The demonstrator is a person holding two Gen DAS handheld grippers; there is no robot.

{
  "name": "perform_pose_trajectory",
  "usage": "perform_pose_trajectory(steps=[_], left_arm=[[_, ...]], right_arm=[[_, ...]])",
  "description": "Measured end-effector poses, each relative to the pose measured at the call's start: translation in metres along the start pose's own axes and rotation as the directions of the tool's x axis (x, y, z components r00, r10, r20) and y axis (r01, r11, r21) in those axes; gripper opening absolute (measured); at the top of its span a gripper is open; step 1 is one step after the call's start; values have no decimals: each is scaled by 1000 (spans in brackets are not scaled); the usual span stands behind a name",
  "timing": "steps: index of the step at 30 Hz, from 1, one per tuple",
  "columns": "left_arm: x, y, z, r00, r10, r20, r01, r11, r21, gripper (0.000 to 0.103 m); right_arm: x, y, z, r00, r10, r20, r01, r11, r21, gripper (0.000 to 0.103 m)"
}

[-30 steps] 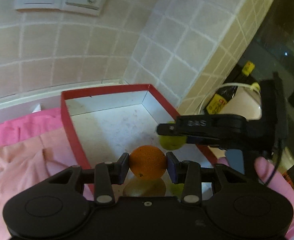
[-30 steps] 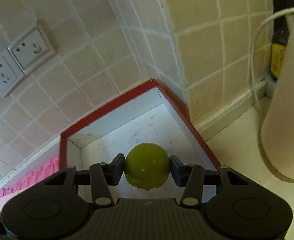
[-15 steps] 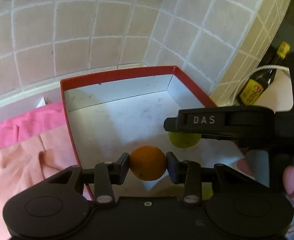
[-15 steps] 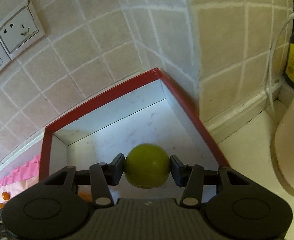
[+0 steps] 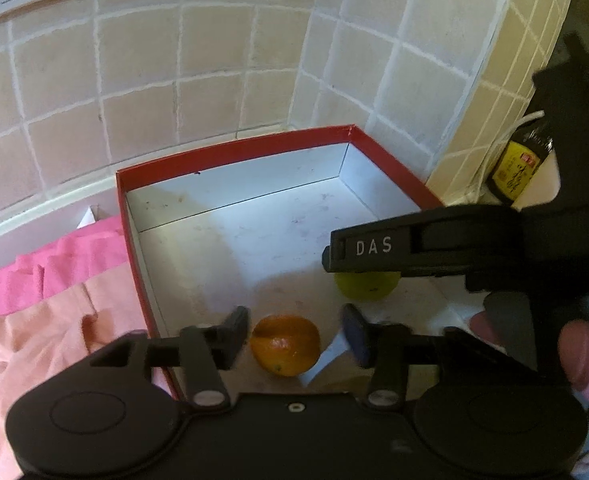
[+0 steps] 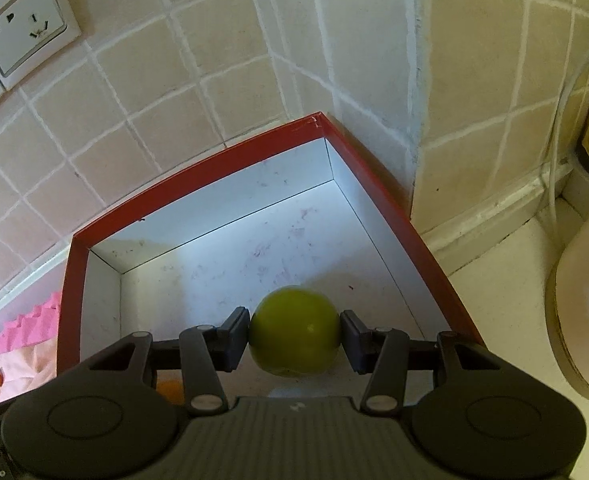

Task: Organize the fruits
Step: 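Open the right tool to drop the green apple into the box, then return both tools to the cloth and grasp a potato and green apple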

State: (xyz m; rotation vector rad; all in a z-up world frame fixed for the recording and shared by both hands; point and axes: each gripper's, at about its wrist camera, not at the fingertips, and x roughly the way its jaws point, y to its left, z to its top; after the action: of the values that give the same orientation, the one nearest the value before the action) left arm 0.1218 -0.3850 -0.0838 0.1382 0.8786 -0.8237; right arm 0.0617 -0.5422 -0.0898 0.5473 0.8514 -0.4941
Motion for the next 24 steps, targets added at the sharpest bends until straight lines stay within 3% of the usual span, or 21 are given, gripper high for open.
perform_pose_trajectory(steps=[5,7,12,17,20,24], left_arm=[[-28,-3,4,998,5,61,-8,999,43,75],[-42,-2,5,997,10,77,-13,999,46,76],[-97,10,4,988,18,152,-26,998,51,76],[-169,43,-3,976,40,214,-46,999,24,78],[-209,69,-8,972,73,223,-78,997,11,78],[-267,116,-26,948,178,265,-169,984,-55,79]], right_arm=[[-11,-1,1,1000,13,13,-13,1000,22,54],[-27,0,3,999,39,36,-41,999,34,61],[-80,18,3,991,42,127,-42,999,-4,64],[-140,51,-11,975,49,216,-35,997,-69,81],[-168,79,-25,967,66,245,-36,991,-126,83],[-191,123,-51,963,130,238,-83,977,-198,86]])
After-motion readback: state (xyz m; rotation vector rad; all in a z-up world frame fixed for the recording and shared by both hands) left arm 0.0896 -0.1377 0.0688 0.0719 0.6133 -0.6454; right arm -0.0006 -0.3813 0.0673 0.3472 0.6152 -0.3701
